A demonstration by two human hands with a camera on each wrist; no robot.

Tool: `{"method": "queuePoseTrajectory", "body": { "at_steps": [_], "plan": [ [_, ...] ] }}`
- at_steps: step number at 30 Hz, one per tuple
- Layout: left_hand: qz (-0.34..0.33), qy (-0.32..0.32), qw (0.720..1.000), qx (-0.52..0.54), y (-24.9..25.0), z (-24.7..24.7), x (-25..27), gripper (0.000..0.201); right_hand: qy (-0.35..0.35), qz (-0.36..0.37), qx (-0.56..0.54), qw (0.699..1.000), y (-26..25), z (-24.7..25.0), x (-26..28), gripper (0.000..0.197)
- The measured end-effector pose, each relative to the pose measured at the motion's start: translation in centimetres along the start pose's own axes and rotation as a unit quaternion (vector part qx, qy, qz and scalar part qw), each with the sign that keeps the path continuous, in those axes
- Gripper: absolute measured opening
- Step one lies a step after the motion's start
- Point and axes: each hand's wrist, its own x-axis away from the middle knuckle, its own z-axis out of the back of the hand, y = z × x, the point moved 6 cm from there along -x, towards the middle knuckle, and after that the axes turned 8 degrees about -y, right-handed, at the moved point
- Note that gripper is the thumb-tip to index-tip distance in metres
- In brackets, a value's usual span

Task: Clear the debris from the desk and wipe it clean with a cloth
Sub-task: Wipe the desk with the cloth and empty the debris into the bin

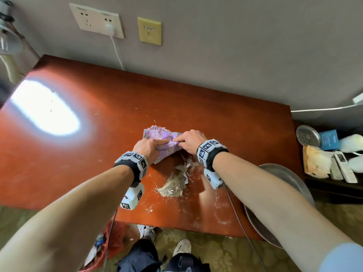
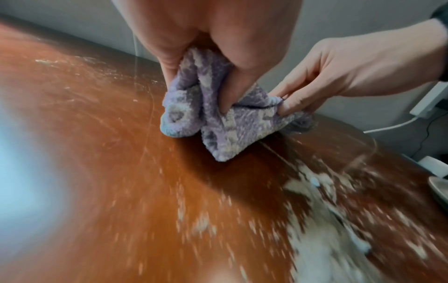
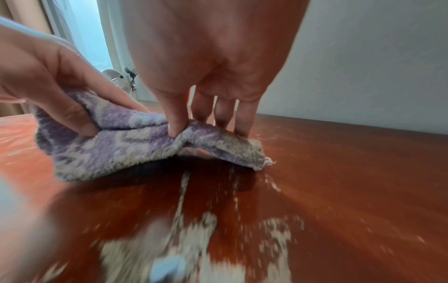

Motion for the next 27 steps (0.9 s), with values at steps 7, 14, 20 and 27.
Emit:
{"method": "queuePoseTrajectory", "body": {
  "at_steps": [7, 14, 20, 27],
  "plan": [
    [-0.023, 0.078, 0.994, 0.074, -3.0, 7.5, -4.7, 0.05, 0.064, 0.003, -0.025, 0.998, -1.2, 5.8, -7.6, 0.035],
    [-0.034, 0.005, 0.999, 0.005, -5.4, 7.7, -10.4, 0.068, 0.04, -0.042, -0.08, 0.995, 1.0, 4.7, -12.9, 0.033],
    [-0.039, -0.073, 0.996, -0.024, -4.2, 4.7, -11.3, 0.075, 0.007, -0.033, -0.043, 0.998, 3.4, 1.0, -12.0, 0.032],
    [-0.065, -0.115, 0.99, -0.043, 0.7, 1.3, -9.7, 0.076, -0.025, -0.06, -0.004, 0.998, 6.8, -0.6, -6.0, 0.03]
  ]
}}
